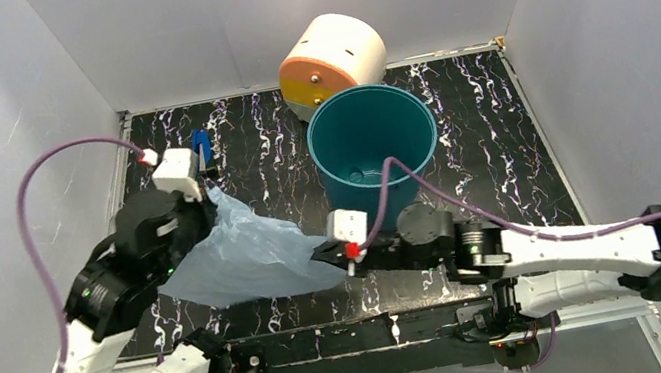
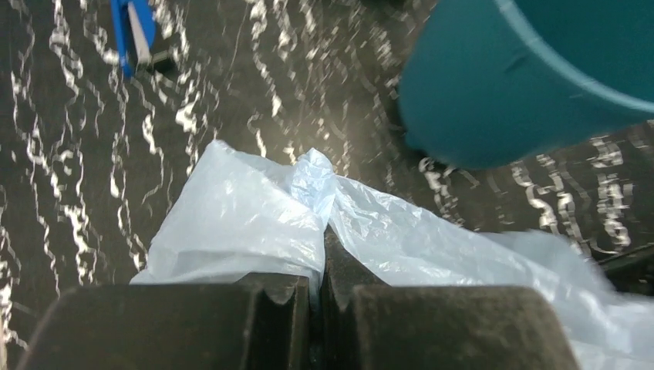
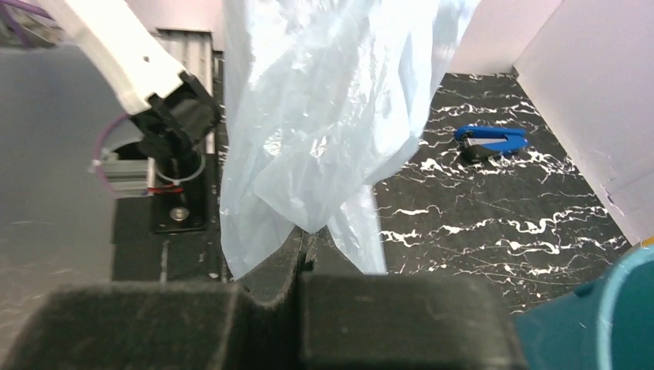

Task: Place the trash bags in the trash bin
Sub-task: Place the trash bag in the trash bin.

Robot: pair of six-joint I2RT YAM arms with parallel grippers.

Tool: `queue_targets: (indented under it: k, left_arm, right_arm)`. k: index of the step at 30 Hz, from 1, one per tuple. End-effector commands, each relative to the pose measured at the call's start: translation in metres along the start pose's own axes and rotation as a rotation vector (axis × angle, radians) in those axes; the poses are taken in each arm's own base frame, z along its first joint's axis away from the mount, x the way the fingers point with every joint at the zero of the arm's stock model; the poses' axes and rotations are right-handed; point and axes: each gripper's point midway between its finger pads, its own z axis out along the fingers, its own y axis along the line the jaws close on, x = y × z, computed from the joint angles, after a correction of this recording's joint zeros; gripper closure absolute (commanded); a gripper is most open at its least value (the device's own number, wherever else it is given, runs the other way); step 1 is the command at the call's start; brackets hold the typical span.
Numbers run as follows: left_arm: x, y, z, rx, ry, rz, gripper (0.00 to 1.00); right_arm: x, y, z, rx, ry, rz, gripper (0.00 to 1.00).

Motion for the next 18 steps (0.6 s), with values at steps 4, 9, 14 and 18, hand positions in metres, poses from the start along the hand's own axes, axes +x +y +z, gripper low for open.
queue_targets:
  k: [4,9,14,18]
  left_arm:
    - [0.010,0.002,0.036,-0.072,0.015,-0.054,1.00]
    - [0.025,0.003,0.054,-0.103,0.071,-0.043,1.00]
    - [0.040,0.011,0.053,-0.117,0.052,-0.047,1.00]
    - [0.060,0.016,0.058,-0.143,0.097,-0.056,1.00]
  right_arm:
    - [-0.071,0.000,-0.072,-0.055,-0.100,0.154,1.00]
    - [-0.030,-0.014,-0.066,0.064,0.074,0.201,0.28]
    - [0.021,-0.034,-0.070,0.221,0.305,0.175,0.10]
    - [0.036,-0.020,-0.073,0.149,0.361,0.171,0.02]
